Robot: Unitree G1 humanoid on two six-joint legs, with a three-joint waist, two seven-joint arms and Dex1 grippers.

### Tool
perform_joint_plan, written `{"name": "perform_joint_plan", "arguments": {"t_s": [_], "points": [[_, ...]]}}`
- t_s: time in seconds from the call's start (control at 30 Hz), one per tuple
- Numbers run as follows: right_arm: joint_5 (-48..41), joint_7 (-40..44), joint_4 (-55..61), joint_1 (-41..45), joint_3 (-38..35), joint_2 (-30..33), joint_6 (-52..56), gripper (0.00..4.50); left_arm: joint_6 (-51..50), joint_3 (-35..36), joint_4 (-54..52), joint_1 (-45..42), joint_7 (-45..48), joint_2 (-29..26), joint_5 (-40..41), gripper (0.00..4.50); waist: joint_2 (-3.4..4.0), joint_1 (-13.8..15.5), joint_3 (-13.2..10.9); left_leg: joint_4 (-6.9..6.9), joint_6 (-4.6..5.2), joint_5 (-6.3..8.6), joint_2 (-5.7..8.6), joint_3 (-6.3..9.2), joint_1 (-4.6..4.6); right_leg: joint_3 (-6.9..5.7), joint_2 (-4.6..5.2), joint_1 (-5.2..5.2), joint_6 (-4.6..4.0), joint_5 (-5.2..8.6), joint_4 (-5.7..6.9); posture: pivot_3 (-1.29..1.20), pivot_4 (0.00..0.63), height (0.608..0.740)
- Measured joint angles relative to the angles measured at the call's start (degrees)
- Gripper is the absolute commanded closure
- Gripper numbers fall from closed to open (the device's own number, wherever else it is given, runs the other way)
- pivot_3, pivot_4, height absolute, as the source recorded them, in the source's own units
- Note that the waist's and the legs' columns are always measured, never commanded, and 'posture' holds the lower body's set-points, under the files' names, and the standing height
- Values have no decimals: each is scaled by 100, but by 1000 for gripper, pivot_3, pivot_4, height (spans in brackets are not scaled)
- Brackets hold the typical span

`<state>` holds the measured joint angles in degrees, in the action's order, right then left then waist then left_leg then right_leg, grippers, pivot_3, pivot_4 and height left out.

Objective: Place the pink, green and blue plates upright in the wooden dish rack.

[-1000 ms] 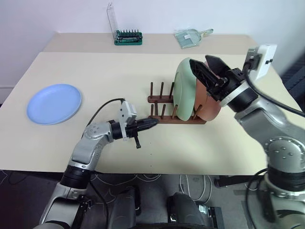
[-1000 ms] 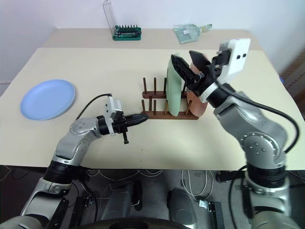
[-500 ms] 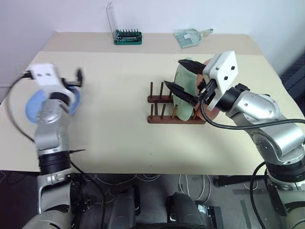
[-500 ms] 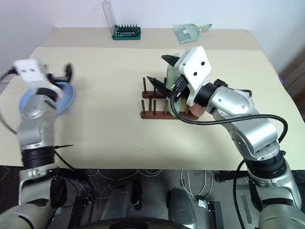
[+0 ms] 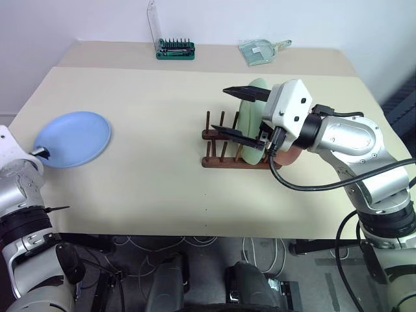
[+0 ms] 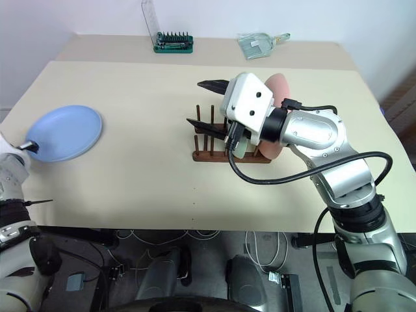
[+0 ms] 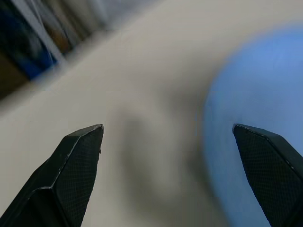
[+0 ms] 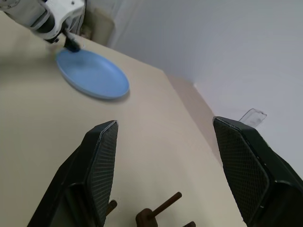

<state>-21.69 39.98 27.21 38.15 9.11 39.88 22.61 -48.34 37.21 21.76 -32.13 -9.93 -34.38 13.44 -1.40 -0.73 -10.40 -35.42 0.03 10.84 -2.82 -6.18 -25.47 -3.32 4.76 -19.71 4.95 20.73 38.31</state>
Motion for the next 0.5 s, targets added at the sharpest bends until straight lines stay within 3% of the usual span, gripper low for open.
{"name": "perform_joint_plan", "arguments": {"t_s": [0.1,0.33,0.5], "points": [[78,29,30,-41,40,-105,8,1238,-256,83,57,-185,82,24,193,921,-4,7,1,0,-1,0,2,0,1,0,2,2,0,0,1,0,150,732],[243,69,71,-201,52,-229,34,1238,-84,268,40,-324,41,246,451,4461,-5,1,2,0,-4,-2,2,0,7,1,2,3,0,0,7,0,150,732],[367,72,80,-298,53,-282,44,1238,5,278,-129,-348,-20,449,498,4461,-8,15,5,0,-4,-2,5,0,9,0,4,6,0,0,8,0,150,732]]}}
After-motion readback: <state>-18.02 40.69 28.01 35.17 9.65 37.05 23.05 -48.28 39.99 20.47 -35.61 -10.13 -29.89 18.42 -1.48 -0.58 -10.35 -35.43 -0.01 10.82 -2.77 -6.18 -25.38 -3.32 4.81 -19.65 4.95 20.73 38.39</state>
